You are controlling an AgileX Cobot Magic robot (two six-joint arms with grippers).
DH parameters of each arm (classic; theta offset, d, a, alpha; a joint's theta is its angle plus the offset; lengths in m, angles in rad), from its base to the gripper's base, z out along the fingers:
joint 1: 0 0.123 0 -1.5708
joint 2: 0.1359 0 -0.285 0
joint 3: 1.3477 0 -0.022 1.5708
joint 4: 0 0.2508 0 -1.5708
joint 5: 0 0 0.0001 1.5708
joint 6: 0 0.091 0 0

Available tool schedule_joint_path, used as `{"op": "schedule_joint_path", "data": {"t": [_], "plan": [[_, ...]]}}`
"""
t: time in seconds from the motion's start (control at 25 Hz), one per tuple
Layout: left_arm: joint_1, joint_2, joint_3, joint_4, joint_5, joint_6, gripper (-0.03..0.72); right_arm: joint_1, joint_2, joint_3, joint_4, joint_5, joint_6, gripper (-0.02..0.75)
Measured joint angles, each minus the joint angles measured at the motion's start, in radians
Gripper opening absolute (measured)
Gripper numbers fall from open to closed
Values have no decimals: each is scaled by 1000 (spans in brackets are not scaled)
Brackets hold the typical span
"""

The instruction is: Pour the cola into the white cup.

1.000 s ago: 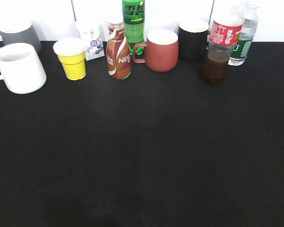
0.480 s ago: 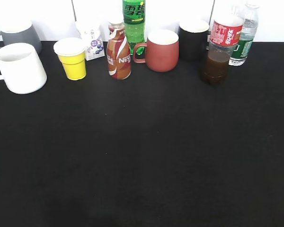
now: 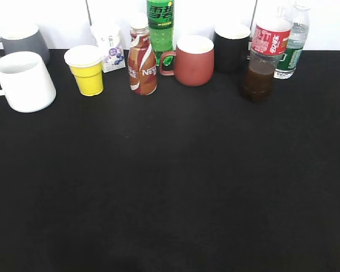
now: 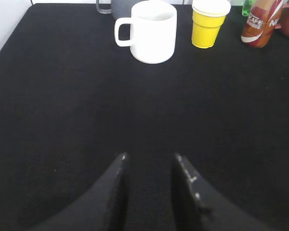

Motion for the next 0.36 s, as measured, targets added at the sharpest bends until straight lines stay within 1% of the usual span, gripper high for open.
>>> {"op": "schedule_joint_path", "data": {"t": [0.36], "plan": [[0,0,0,0,0,0,230,0,0,0,0,0,0,586]]}}
